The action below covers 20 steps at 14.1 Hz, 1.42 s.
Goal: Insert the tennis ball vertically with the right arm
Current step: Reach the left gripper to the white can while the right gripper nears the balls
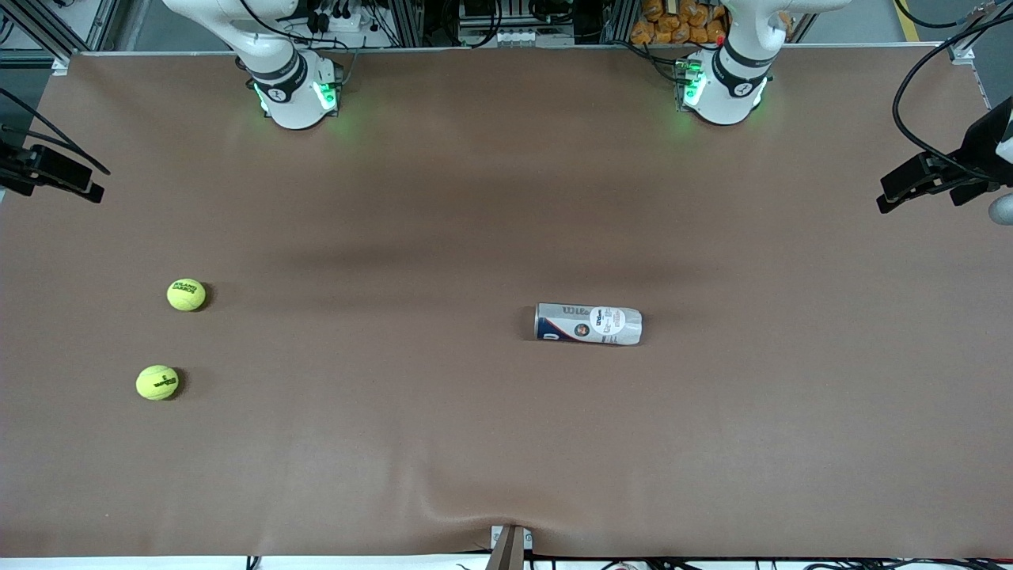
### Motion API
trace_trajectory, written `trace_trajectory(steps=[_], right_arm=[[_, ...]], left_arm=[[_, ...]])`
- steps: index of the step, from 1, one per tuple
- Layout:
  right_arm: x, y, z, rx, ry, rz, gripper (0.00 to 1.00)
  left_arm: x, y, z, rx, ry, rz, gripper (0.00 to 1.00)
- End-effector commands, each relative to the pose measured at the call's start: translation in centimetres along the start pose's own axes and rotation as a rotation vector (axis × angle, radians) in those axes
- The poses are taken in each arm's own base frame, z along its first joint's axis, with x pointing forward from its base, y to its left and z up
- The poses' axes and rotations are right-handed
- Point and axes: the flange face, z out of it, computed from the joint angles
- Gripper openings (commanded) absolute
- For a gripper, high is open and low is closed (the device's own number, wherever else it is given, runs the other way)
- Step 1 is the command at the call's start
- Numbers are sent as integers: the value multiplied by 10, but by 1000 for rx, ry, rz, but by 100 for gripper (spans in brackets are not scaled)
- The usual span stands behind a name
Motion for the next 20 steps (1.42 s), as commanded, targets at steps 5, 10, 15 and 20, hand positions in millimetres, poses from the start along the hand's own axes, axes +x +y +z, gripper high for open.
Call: trace_trajectory(steps=[5, 10, 15, 20], right_arm=[[2, 2, 1, -6, 0, -9, 100], [2, 3, 5, -2, -9, -7, 100], [3, 2, 7, -1, -14, -9, 100], [9, 0, 17, -1, -32, -10, 100]], left_arm=[[-3, -5, -3, -14, -19, 3, 100], [2, 4, 7, -15, -37, 22, 100], [4, 18, 15, -24, -54, 40, 100], [10, 29, 30, -86, -91, 50, 100]])
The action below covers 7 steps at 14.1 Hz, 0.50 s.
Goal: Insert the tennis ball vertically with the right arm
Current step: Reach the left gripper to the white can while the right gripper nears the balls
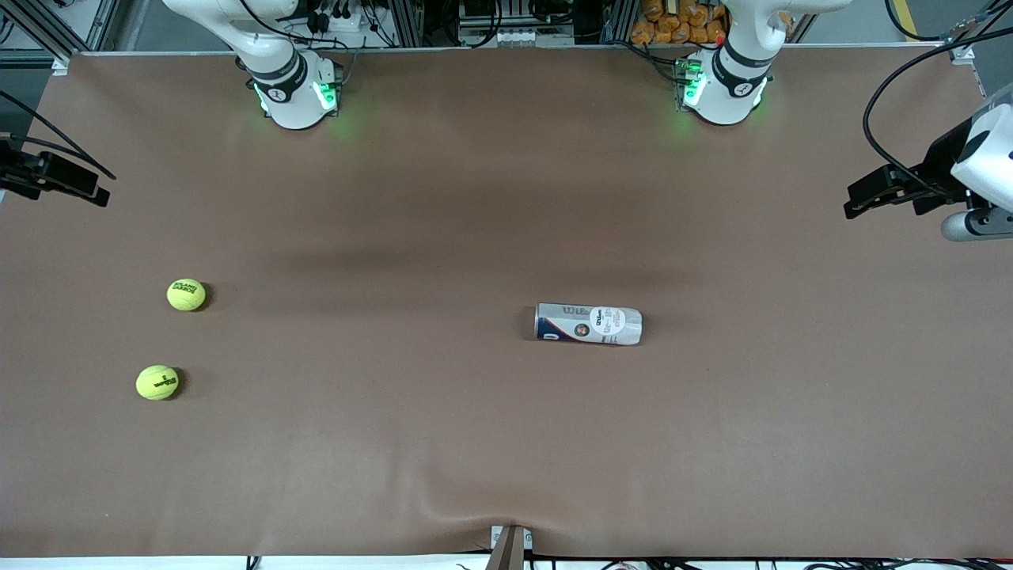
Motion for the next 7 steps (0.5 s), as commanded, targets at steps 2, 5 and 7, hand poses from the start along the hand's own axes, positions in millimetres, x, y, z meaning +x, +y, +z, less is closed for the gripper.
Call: trace_trajectory(steps=[2, 5, 7], right_arm=[[4, 0, 7, 1, -12, -11, 100], [12, -1, 19, -1, -34, -12, 100], [17, -3, 24, -2, -31, -15, 100]], left_arm=[[18, 9, 31, -38, -70, 19, 100], [22, 37, 44, -35, -85, 66, 100], [30, 45, 50, -46, -74, 76, 100]])
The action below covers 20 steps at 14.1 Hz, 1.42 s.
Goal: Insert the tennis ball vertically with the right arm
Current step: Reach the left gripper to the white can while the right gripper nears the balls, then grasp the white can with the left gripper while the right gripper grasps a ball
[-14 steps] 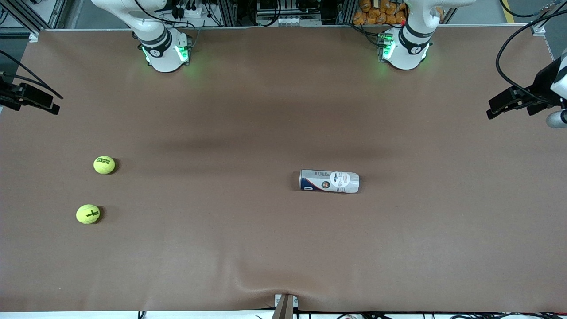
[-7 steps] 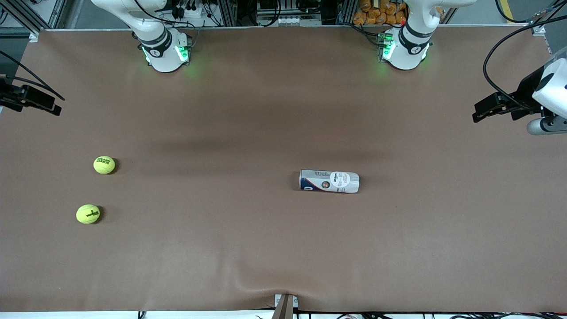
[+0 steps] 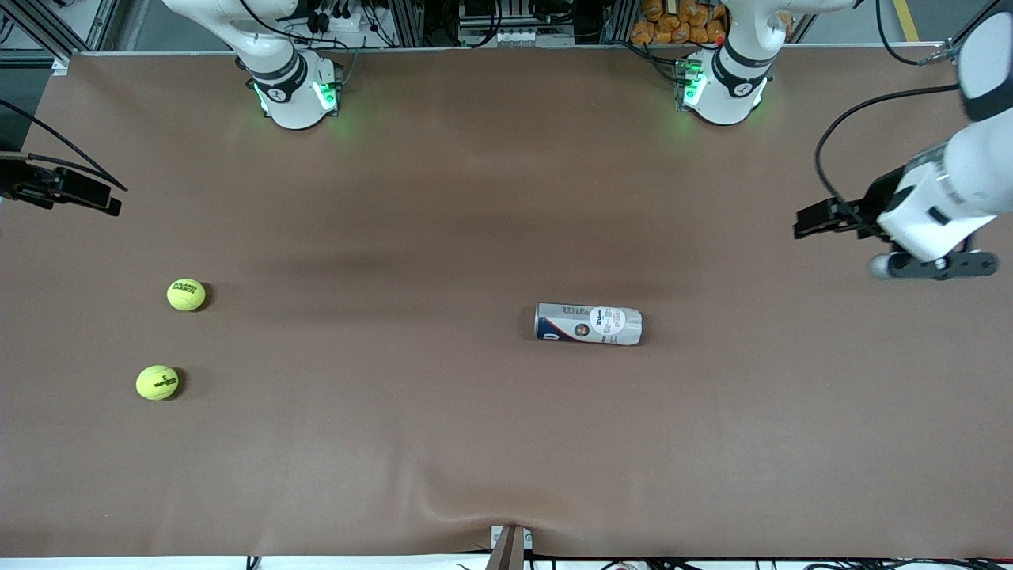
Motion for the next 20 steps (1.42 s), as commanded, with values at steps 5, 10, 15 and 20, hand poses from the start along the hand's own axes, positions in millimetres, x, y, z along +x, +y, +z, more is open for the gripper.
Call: trace_trajectory(steps=[5, 10, 15, 20], right_arm=[[24, 0, 26, -1, -19, -10, 100], [78, 11, 82, -1, 0, 15, 100], [113, 20, 128, -5, 3, 29, 100], [134, 29, 156, 6, 29, 44, 100]], left_arm=[[19, 79, 39, -41, -25, 137, 100], [44, 133, 124, -58, -104, 306, 100], [48, 188, 154, -42, -19, 685, 100], [69, 209, 212, 30, 3, 1252, 100]])
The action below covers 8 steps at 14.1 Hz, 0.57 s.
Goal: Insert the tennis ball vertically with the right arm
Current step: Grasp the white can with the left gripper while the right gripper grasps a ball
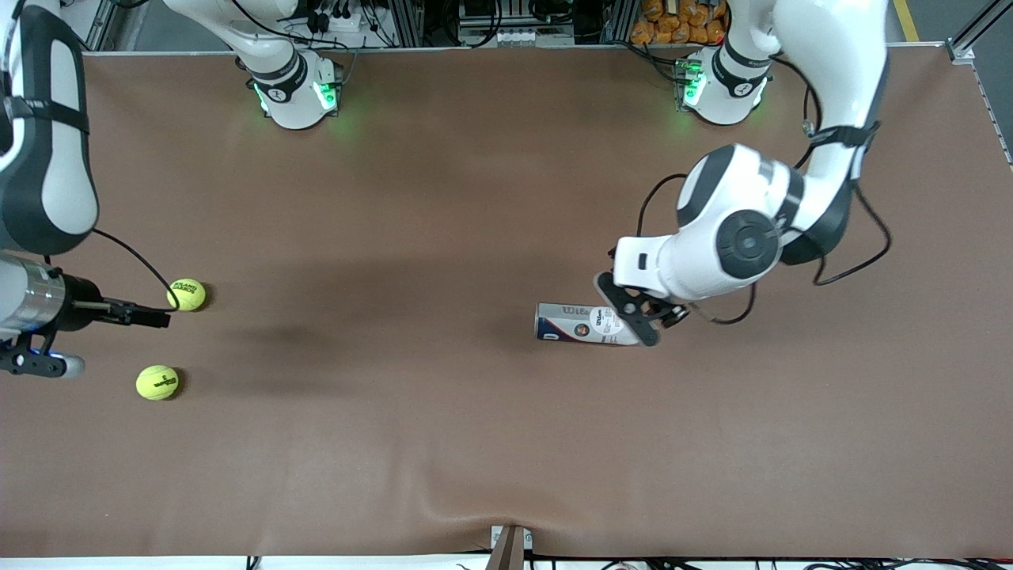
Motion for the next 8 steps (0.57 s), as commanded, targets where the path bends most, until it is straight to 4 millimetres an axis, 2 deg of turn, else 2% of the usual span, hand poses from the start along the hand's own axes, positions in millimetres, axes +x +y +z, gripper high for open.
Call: trace_trajectory(steps=[1, 5, 7, 8], right_arm=[[8, 14, 3, 9, 13, 1, 100], [23, 29, 26, 14, 30, -19, 100], [34, 39, 50, 12, 32, -6, 100], [41, 43, 65, 12, 34, -1, 100]], left_arm=[[9, -17, 21, 63, -28, 261, 100], [21, -26, 59, 80, -14, 486, 100], [38, -10, 77, 92, -12, 553, 100], [49, 5, 87, 98, -23, 586, 100]])
